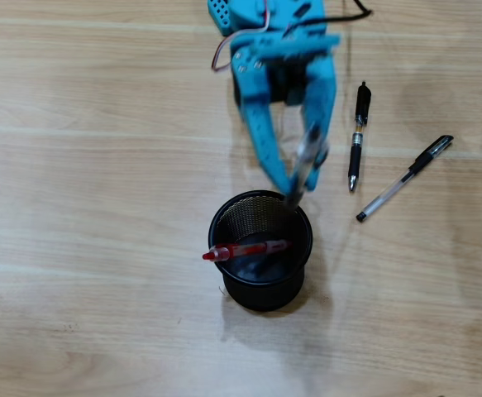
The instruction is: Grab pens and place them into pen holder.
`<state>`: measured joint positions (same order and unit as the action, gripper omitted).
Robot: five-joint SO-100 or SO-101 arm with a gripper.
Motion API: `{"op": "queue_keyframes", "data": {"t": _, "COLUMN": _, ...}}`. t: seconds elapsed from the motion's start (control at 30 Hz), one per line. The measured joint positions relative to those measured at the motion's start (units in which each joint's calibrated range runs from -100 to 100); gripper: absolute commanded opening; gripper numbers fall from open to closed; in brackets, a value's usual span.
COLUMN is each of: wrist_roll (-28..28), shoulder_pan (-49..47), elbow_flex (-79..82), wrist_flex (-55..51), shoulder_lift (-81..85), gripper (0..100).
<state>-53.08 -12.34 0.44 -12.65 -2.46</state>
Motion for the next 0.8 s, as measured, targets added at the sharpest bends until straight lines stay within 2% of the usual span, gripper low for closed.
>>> {"op": "queue_keyframes", "data": {"t": 0.37, "wrist_roll": 0.1, "shoulder_pan": 3.0, "elbow_flex": 2.1, "wrist_flex": 0.0, "shoulder_lift": -5.9, "gripper": 3}}
{"op": "queue_keyframes", "data": {"t": 0.53, "wrist_roll": 0.1, "shoulder_pan": 2.9, "elbow_flex": 3.4, "wrist_flex": 0.0, "shoulder_lift": -5.9, "gripper": 17}}
{"op": "queue_keyframes", "data": {"t": 0.8, "wrist_roll": 0.1, "shoulder_pan": 2.8, "elbow_flex": 3.4, "wrist_flex": 0.2, "shoulder_lift": -5.9, "gripper": 18}}
